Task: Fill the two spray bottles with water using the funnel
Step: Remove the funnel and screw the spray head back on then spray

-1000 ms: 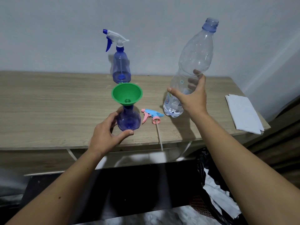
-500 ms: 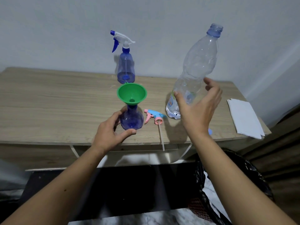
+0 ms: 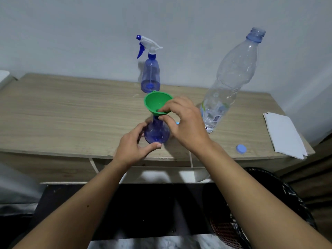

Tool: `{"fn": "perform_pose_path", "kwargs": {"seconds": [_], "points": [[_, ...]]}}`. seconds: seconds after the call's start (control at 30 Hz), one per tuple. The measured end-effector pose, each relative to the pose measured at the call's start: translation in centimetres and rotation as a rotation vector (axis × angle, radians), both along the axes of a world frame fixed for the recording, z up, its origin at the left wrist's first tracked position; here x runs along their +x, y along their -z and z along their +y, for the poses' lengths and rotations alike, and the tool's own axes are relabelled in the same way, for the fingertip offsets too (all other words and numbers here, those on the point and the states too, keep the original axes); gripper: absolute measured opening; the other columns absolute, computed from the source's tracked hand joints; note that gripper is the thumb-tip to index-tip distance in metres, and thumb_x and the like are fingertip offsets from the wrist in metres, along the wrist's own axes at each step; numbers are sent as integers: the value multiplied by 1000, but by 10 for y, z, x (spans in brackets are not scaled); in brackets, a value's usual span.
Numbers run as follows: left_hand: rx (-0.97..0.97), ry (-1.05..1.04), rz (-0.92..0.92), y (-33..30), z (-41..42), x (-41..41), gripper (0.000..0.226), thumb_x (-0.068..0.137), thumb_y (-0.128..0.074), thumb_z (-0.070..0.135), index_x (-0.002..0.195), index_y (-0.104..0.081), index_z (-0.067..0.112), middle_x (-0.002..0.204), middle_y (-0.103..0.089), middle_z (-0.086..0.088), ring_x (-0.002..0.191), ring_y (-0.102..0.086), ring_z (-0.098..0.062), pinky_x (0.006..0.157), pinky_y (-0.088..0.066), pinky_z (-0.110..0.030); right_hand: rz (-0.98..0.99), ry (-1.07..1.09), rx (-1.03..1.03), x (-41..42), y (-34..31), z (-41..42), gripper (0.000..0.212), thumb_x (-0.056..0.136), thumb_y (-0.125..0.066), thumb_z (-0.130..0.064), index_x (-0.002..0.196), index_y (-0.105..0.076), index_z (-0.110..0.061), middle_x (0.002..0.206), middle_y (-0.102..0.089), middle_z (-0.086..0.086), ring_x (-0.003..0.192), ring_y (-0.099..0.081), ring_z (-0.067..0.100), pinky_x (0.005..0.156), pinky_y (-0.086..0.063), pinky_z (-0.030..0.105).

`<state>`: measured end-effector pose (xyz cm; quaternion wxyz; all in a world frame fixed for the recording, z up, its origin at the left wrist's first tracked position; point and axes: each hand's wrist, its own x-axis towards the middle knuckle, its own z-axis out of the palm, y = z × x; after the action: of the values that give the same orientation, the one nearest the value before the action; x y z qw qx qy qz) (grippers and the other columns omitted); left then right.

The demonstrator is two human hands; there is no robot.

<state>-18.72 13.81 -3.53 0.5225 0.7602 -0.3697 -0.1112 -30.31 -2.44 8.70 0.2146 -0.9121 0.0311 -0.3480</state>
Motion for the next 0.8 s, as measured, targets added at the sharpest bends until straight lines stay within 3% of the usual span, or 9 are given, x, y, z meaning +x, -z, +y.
{"fn": "perform_pose_path", "kwargs": {"seconds": [0.33, 0.47, 0.63, 0.8], "points": [[10, -8, 2, 1, 0, 0, 103, 67, -92, 72, 152, -58, 24, 138, -74, 7, 126, -72, -5, 113, -57, -44, -46, 28, -19, 0, -9, 0, 11, 84, -84, -9, 95, -79, -11, 97, -72, 1, 98, -63, 26, 93, -40, 19], [3, 2, 6, 1, 1, 0, 101, 69, -92, 71, 153, -56, 29, 140, -73, 6, 128, -71, -6, 115, -56, -45, -48, 34, 25, -2, -15, -2, 11, 86, -84, -13, 97, -80, -12, 98, -72, -3, 98, -63, 22, 92, -41, 18], [13, 1, 8, -1, 1, -1, 102, 69, -92, 70, 156, -54, 32, 140, -73, 8, 129, -70, -6, 115, -56, -45, -71, 29, 83, -5, -16, -5, 10, 89, -81, -11, 99, -80, -10, 96, -72, -1, 95, -68, 19, 88, -52, 28], [9, 9, -3, -3, 1, -2, 98, 71, -94, 61, 156, -55, 31, 139, -73, 11, 128, -70, -2, 116, -56, -42, -88, 50, 138, -8, -13, -10, 11, 91, -76, -7, 102, -80, -8, 98, -74, 2, 94, -70, 18, 88, -53, 26]]}}
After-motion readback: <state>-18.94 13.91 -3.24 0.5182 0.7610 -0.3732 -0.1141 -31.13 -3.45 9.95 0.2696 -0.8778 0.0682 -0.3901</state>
